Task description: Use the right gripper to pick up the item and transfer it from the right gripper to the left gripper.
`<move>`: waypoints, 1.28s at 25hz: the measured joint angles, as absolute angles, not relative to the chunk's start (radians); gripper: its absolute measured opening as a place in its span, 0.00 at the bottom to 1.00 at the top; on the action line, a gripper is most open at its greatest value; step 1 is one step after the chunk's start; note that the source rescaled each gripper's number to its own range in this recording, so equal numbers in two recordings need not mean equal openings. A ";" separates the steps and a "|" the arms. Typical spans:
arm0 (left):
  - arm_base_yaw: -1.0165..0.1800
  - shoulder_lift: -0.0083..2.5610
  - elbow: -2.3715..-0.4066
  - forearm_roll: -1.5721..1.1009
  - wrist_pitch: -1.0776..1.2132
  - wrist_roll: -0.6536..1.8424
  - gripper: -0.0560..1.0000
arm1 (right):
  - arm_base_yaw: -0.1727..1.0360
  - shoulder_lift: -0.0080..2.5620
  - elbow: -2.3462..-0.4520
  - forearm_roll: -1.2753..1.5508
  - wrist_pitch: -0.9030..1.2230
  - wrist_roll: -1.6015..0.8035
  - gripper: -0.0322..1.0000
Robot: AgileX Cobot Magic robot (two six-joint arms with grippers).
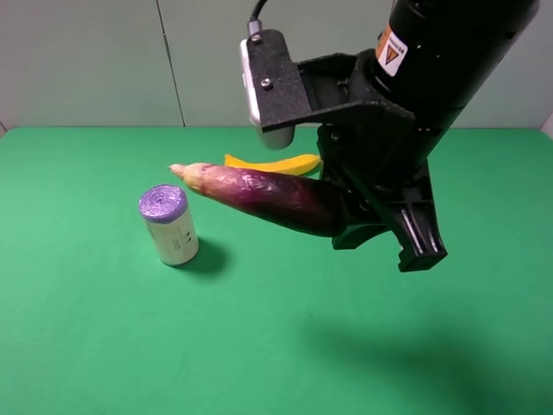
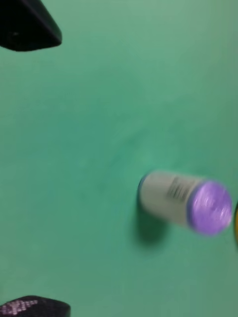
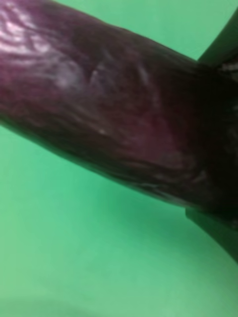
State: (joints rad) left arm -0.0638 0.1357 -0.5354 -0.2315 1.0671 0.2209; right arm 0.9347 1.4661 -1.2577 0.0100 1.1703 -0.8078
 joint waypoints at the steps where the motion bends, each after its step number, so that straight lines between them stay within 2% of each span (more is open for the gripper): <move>1: -0.064 0.177 -0.547 -0.262 1.069 0.269 0.97 | 0.938 1.466 -1.258 0.010 1.162 -0.813 0.04; 9: -0.076 0.546 -0.734 -0.389 1.176 0.509 0.95 | 0.943 1.466 -1.258 0.016 1.158 -0.820 0.04; 17: -0.281 0.829 -0.970 -0.330 1.177 0.541 0.95 | 0.943 1.466 -1.258 0.053 1.157 -0.821 0.04; 25: -0.542 1.094 -1.088 -0.197 1.175 0.603 0.95 | 0.943 1.466 -1.258 0.060 1.157 -0.821 0.04; 32: -0.643 1.258 -1.209 -0.175 1.175 0.664 0.95 | 0.943 1.466 -1.258 0.062 1.157 -0.821 0.04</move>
State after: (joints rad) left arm -0.6427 1.2577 -1.2086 -0.1754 1.1752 0.6640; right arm 0.9429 1.4661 -1.2577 0.0618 1.1573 -0.8212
